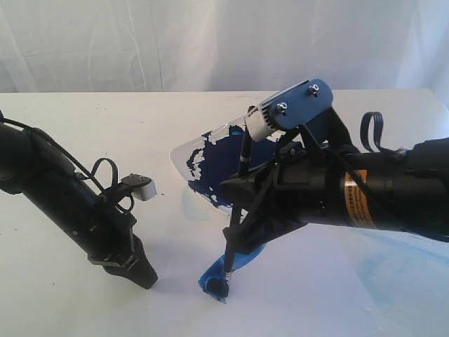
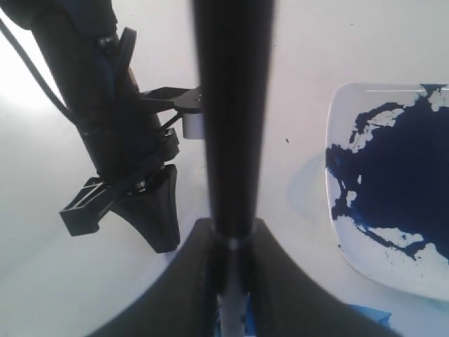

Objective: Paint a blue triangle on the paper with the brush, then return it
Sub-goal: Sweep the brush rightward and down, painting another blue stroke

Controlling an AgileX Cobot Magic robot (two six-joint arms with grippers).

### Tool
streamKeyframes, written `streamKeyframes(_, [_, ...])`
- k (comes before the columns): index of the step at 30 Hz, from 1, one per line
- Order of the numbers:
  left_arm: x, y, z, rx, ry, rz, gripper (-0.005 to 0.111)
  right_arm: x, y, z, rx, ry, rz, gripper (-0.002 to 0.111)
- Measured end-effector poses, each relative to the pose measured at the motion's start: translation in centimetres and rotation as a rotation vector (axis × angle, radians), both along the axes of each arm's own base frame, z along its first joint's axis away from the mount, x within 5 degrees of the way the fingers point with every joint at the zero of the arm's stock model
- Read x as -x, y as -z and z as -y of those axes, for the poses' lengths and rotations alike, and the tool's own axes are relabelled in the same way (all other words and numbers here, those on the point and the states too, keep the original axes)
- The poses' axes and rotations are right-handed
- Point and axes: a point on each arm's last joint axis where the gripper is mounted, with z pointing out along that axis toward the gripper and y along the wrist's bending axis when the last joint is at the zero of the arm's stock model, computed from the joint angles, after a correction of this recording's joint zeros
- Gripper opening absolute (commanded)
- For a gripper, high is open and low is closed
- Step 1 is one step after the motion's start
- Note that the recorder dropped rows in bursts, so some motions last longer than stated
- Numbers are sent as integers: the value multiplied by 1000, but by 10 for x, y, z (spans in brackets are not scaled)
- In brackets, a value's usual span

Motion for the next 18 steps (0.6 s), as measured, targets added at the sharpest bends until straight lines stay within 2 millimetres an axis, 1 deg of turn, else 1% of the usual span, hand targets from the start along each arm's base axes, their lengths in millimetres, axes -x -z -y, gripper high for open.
streamKeyframes(7, [0,0,0,1,1,-2,0,0,-5,16,-26,50,4,0])
streamKeyframes(13, [0,0,0,1,1,-2,0,3,3,24,-29,55,-41,0])
streamKeyframes(18, [0,0,0,1,2,-3,0,7,3,31,-36,65,-42,0])
